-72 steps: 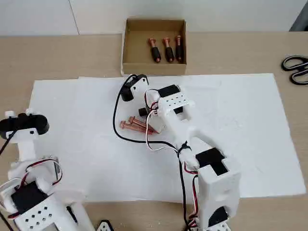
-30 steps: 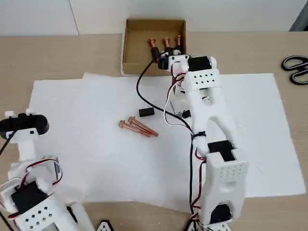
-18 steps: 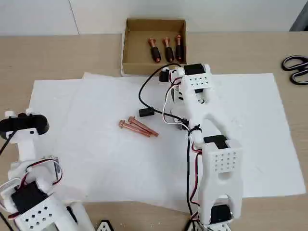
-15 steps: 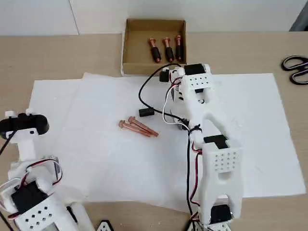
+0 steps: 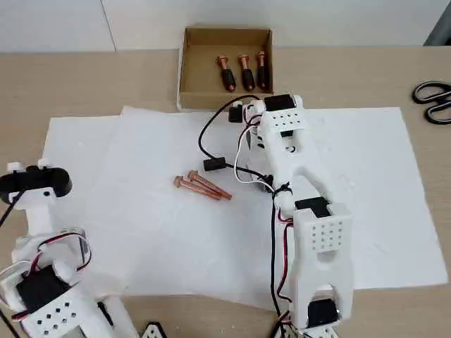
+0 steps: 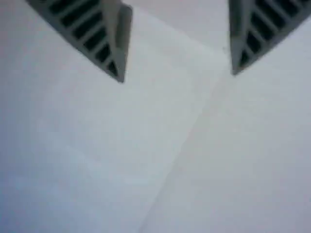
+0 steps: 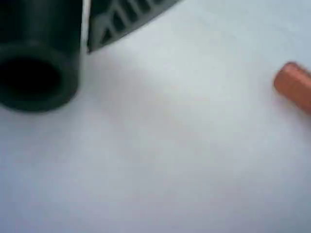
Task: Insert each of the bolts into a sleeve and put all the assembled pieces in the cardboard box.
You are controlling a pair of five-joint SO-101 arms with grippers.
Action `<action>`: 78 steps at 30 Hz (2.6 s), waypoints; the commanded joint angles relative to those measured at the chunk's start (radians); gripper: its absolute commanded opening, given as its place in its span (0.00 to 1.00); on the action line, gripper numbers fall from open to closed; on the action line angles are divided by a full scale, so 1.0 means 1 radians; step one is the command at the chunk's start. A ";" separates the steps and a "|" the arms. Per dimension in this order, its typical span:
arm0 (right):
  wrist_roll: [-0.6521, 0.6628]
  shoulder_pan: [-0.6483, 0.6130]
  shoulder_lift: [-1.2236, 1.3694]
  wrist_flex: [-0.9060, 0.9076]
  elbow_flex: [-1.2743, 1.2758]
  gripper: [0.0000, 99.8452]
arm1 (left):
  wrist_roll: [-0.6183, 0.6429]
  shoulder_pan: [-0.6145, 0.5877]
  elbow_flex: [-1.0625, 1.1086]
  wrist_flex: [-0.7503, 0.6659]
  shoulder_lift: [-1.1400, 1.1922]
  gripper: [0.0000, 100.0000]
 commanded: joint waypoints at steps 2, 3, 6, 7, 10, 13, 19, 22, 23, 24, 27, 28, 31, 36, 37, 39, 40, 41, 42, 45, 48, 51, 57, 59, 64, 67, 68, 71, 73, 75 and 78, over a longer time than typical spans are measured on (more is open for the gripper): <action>0.009 -0.013 -0.015 0.010 -0.046 0.13 | 0.000 0.003 -0.008 -0.032 -0.009 0.14; 0.009 -0.013 -0.015 0.010 -0.046 0.13 | 0.000 0.003 -0.008 -0.032 -0.009 0.14; 0.011 -0.013 -0.015 0.010 -0.046 0.13 | 0.000 0.003 -0.008 -0.032 -0.009 0.14; 0.011 -0.013 -0.015 0.010 -0.046 0.13 | 0.000 0.003 -0.008 -0.032 -0.009 0.14; 0.011 -0.013 -0.016 0.010 -0.046 0.13 | 0.000 0.003 -0.008 -0.032 -0.009 0.14; 0.011 -0.012 -0.016 0.015 -0.069 0.13 | 0.000 0.003 -0.008 -0.032 -0.009 0.14; 0.009 -0.013 -0.016 0.025 -0.110 0.13 | 0.000 0.003 -0.008 -0.032 -0.009 0.14; 0.006 -0.013 -0.015 0.025 -0.110 0.13 | 0.000 0.003 -0.004 -0.034 -0.009 0.14; 0.006 -0.013 -0.013 0.025 -0.110 0.13 | 0.000 0.003 -0.001 -0.034 -0.009 0.14; 0.005 -0.013 -0.012 0.025 -0.109 0.13 | 0.000 0.003 -0.001 -0.034 -0.009 0.14; 0.005 -0.012 -0.007 0.025 -0.107 0.13 | 0.000 0.003 -0.001 -0.034 -0.009 0.14; 0.005 -0.012 -0.007 0.025 -0.107 0.13 | 0.000 0.003 -0.001 -0.034 -0.009 0.14; 0.003 -0.012 -0.004 0.024 -0.106 0.13 | 0.000 0.003 -0.001 -0.034 -0.009 0.14; -0.018 -0.010 -0.004 0.015 -0.106 0.13 | 0.000 0.003 -0.001 -0.034 -0.009 0.14; -0.023 -0.010 -0.002 0.013 -0.106 0.13 | 0.000 0.003 -0.001 -0.034 -0.009 0.14; -0.026 -0.010 0.008 0.012 -0.106 0.13 | 0.000 0.003 -0.001 -0.034 -0.009 0.14; -0.026 -0.012 0.021 0.012 -0.106 0.13 | 0.000 0.003 -0.001 -0.034 -0.009 0.14; -0.028 -0.012 0.036 0.012 -0.106 0.13 | 0.000 0.003 -0.001 -0.034 -0.009 0.14; -0.028 -0.012 0.053 0.012 -0.106 0.13 | 0.000 0.003 -0.002 -0.034 -0.009 0.14; -0.031 -0.012 0.105 0.004 -0.106 0.13 | 0.000 0.003 -0.002 -0.034 -0.009 0.14; -0.061 -0.010 0.127 -0.016 -0.109 0.13 | 0.000 0.003 -0.002 -0.034 -0.009 0.14; -0.072 -0.012 0.127 -0.042 -0.109 0.13 | 0.000 0.003 -0.002 -0.034 -0.009 0.14; -0.077 -0.007 0.125 -0.050 -0.109 0.06 | 0.000 0.003 -0.002 -0.034 -0.009 0.14; -0.072 -0.005 0.113 -0.042 -0.110 0.00 | 0.000 0.003 -0.002 -0.034 -0.009 0.14; -0.069 -0.005 0.013 0.007 -0.112 0.01 | 0.000 0.003 -0.005 -0.034 -0.009 0.14; -0.068 -0.005 -0.085 0.022 -0.112 0.01 | 0.000 0.003 -0.025 -0.029 -0.002 0.14; -0.066 -0.004 -0.122 0.024 -0.112 0.01 | 0.002 0.003 -0.038 -0.026 -0.002 0.14; -0.017 0.002 -0.216 0.024 -0.112 0.01 | 0.002 0.003 -0.084 -0.015 0.000 0.14; -0.002 0.015 -0.265 0.024 -0.112 0.01 | 0.002 0.003 -0.120 -0.006 0.002 0.14; 0.003 0.041 -0.300 0.028 -0.112 0.01 | 0.000 0.005 -0.163 -0.006 0.023 0.14; 0.003 0.094 -0.321 0.031 -0.106 0.01 | -0.002 0.031 -0.285 0.014 0.155 0.14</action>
